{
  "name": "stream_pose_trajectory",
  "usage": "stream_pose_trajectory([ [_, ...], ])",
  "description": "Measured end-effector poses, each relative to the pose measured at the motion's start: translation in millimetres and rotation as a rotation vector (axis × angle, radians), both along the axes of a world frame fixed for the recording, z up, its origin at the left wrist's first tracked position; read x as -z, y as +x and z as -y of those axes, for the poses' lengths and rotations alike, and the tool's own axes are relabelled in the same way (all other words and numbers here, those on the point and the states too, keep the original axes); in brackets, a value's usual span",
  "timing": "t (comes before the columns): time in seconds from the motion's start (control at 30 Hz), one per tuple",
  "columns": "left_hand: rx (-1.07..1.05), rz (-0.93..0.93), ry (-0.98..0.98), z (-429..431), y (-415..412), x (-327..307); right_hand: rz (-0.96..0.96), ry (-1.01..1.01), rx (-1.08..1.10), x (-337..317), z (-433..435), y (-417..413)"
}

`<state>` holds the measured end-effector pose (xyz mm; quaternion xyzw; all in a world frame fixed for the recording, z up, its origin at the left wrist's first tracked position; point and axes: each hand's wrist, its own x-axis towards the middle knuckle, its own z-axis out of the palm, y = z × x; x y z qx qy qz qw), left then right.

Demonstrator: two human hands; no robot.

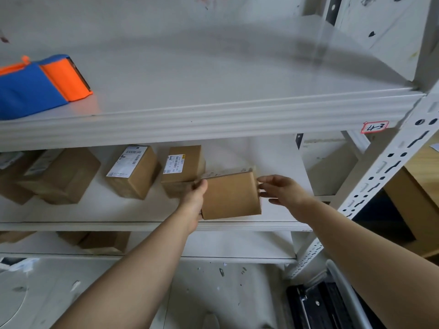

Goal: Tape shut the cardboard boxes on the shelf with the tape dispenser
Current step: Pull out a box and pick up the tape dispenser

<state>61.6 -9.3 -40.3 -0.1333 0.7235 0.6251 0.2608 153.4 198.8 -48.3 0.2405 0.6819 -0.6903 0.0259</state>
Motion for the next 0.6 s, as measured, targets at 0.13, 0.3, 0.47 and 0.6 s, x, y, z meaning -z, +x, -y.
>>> stream_pose_trajectory([
  [0.13,-0.079,0.104,0.087,3,1,-1,-0.024,0.025,0.016,0,3,1],
  [0.3,-0.044,0.157,0.106,1,0,0,0.1,-0.001,-0.078,0,5,-1],
  [0.47,0.001,0.092,-0.035,-11,4,-3,-0.032,-0.131,-0.125,-4,5,0],
  [0.6,0.037,0.107,-0.04,-17,4,-7,-0.083,-0.086,-0.145,-11,3,4],
])
